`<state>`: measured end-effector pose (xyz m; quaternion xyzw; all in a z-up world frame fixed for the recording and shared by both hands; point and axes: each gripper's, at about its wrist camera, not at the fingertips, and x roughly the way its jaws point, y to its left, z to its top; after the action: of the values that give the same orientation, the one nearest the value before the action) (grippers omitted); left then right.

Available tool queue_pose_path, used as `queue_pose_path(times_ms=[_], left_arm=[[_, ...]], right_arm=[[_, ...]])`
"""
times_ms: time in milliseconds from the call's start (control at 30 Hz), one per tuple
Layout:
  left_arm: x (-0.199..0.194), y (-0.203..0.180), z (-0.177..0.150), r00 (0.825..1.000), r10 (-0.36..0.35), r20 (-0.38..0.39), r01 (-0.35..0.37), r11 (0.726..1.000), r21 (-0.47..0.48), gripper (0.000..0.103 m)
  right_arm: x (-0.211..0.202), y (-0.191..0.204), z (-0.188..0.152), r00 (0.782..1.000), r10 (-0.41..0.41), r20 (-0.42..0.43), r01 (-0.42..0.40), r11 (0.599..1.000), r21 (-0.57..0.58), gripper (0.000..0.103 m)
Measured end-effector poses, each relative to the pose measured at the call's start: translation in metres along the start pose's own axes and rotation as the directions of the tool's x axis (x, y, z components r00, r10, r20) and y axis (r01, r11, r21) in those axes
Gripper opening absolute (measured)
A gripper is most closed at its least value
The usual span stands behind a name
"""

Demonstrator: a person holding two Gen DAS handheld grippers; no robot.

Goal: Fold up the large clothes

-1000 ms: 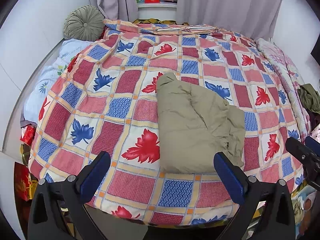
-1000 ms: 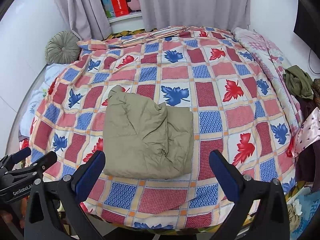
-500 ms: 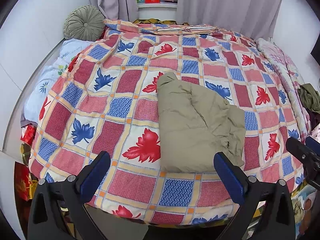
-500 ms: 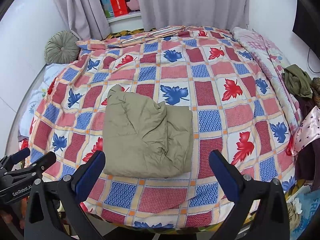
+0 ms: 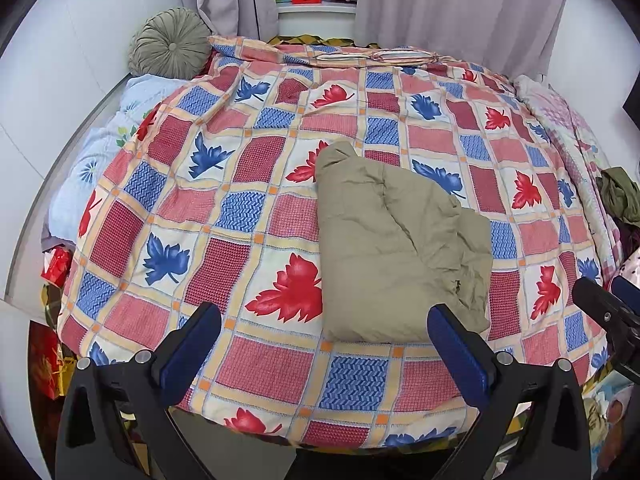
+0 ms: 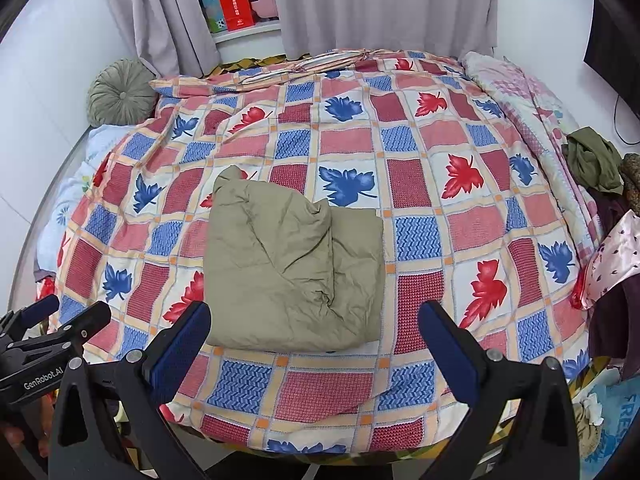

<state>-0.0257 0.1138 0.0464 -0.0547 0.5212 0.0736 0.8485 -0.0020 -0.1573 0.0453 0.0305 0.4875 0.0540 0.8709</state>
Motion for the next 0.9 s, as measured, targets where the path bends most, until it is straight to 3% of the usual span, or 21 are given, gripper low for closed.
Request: queue_pose_path(times_ms=[900], left_arm=[[0.0002,0.0001,0.0021,1.0,0.0,-0.002,0.0,1.0,0.003,0.103]], right_arm=[[0.001,0.0,0.0022,1.0,0.001,-0.001,-0.001,1.0,-0.001,0.103]])
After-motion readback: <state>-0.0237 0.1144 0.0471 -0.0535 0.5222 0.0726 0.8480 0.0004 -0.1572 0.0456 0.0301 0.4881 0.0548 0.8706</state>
